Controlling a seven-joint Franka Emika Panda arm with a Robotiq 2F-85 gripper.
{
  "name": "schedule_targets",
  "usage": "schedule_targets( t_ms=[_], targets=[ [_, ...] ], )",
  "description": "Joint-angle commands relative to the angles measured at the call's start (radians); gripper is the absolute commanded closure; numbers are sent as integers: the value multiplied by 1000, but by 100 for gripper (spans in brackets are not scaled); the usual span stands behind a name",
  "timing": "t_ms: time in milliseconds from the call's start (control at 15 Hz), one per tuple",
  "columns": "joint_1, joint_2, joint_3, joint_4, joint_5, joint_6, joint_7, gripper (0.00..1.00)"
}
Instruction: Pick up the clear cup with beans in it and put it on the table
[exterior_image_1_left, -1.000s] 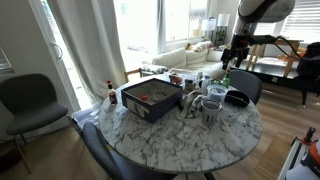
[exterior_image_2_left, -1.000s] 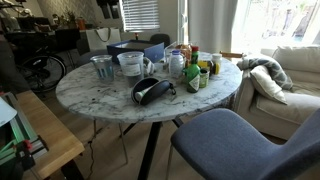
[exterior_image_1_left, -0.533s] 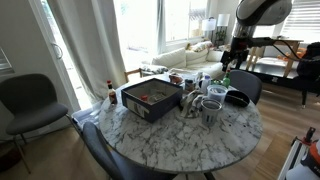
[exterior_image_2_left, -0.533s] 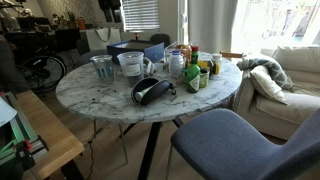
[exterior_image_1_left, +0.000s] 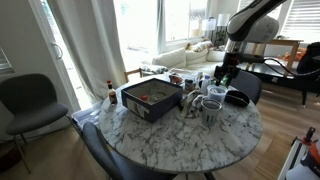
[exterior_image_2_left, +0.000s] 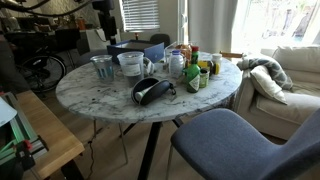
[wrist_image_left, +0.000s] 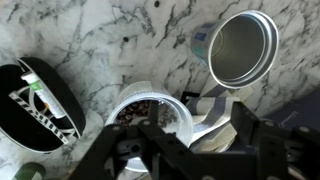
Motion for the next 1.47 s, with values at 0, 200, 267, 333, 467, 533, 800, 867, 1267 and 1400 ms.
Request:
schedule_targets(
  t_ms=[0, 200, 267, 333, 467, 533, 800, 867, 1267, 1400],
  targets=[
    [9, 79, -6, 17, 77, 75, -40, 36],
    [5, 134, -3, 35, 104, 138, -48, 28],
    [3, 156, -2, 44, 111, 156, -44, 27],
    [2, 177, -1, 52, 119, 176, -43, 29],
    [-2, 221, 0, 79, 147, 194, -44, 33],
    [-6, 241, 3, 90, 155, 204, -43, 37],
    [-29, 307, 8, 143, 179, 209, -39, 38],
    [-36, 321, 9, 157, 184, 205, -38, 37],
    [-68, 390, 20, 196, 189, 203, -30, 41],
    [-77, 411, 25, 206, 203, 192, -32, 50]
  ],
)
